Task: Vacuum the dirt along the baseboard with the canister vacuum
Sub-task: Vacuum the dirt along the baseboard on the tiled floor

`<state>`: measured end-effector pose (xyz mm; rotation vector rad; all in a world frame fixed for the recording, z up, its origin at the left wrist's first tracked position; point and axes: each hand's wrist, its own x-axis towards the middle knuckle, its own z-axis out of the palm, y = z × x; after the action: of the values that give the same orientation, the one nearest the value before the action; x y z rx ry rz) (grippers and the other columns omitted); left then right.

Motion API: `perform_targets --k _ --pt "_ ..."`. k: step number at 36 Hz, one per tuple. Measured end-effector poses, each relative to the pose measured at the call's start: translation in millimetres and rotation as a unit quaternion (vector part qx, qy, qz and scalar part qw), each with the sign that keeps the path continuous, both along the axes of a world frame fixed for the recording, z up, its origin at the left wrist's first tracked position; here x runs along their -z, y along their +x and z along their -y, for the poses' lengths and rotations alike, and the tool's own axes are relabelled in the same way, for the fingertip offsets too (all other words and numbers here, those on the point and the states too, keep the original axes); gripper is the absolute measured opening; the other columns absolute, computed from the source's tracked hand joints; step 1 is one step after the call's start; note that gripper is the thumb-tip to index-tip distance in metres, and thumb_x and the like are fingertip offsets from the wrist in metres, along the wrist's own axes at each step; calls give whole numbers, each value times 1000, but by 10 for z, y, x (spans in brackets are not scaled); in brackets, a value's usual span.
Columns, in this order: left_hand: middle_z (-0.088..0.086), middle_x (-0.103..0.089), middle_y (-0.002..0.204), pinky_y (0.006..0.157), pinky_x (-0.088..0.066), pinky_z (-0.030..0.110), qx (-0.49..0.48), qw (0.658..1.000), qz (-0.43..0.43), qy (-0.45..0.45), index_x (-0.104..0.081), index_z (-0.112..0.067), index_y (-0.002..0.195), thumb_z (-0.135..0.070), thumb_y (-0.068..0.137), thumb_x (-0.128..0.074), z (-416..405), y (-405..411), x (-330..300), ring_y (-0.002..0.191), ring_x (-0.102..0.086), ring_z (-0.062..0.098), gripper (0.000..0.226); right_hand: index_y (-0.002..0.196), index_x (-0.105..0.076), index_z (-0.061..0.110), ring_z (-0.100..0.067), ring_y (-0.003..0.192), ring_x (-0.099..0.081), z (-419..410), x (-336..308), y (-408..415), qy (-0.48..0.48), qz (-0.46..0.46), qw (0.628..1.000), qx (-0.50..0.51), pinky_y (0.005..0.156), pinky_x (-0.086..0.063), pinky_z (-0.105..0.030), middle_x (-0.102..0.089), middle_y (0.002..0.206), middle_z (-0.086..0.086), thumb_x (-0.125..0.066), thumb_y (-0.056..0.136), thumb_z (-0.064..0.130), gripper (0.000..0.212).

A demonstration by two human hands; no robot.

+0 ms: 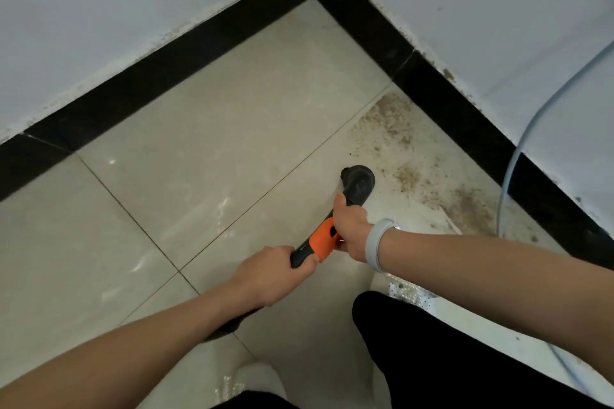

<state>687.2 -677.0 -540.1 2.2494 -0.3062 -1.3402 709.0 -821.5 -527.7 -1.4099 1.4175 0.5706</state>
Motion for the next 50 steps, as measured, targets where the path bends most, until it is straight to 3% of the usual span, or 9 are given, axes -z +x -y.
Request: perform_targets --k 3,6,8,9,13,23,32,44,50 --pt "-2 -55 66 61 -47 31 22 999 -18 -15 -48 -22 74 -60 92 -42 -7 -45 -18 54 -52 17 43 140 -39 -6 -38 111 -53 -20 -32 -137 5 8 999 39 106 -43 -42 -54 113 -28 -30 106 31 51" --pt "-2 -56 67 66 -51 34 51 998 -34 -15 -47 -22 74 -61 93 -41 -101 -114 -19 57 -55 19 44 131 -46 -5 -34 102 -55 -78 -54 -243 7 -19 999 43 99 -48 -45 -57 110 -20 -28 105 38 53" --pt "-2 -57 67 64 -49 32 43 998 -34 -8 -48 -22 74 -63 92 -40 -201 -125 -22 57 -56 19 45 139 -36 -10 -39 118 -50 -175 -116 -252 29 -13 998 57 108 -40 -38 -50 130 -28 -26 106 30 52" --pt "-3 -57 66 63 -48 30 32 999 -31 -4 -49 -22 74 -64 91 -40 -258 -126 -19 56 -57 18 46 142 -31 -10 -40 120 -49 -236 -132 -242 30 -2 998 56 108 -40 -35 -48 130 -30 -27 106 28 52" --pt "-3 -60 69 65 -49 31 -20 1000 -5 13 -54 -20 80 -68 90 -38 -478 -137 -10 62 -60 18 52 127 -45 2 -23 79 -56 -430 -90 -114 4 -6 1000 11 64 -54 -38 -55 94 -12 -39 101 41 47" --pt "2 -64 68 71 -46 31 -113 981 96 121 -61 -19 76 -65 95 -15 -1021 -479 31 71 -61 20 68 133 -32 0 -36 109 -58 -1108 124 -270 9 28 999 -11 94 -50 -52 -57 120 -17 -44 98 43 56" --pt "5 -59 68 59 -35 31 -173 941 98 275 -55 -17 72 -43 98 -27 -1834 -1110 -55 71 -56 26 46 135 -26 1 -35 115 -57 -1941 107 -774 98 -14 992 -76 92 -44 -35 -55 130 -19 -37 102 40 52" --pt "5 -59 81 71 -45 32 -92 956 103 258 -54 -20 79 -45 100 -24 -1110 -935 -127 80 -57 28 44 134 -28 -1 -39 111 -58 -1242 344 -835 60 -14 998 -12 95 -50 -49 -54 127 -23 -40 99 47 60" --pt "6 -59 76 68 -42 33 -140 949 165 230 -55 -20 81 -56 97 -22 -922 -666 -211 78 -55 30 51 136 -27 -2 -37 117 -54 -1046 306 -288 66 24 996 -63 100 -45 -46 -52 131 -21 -37 101 45 59"
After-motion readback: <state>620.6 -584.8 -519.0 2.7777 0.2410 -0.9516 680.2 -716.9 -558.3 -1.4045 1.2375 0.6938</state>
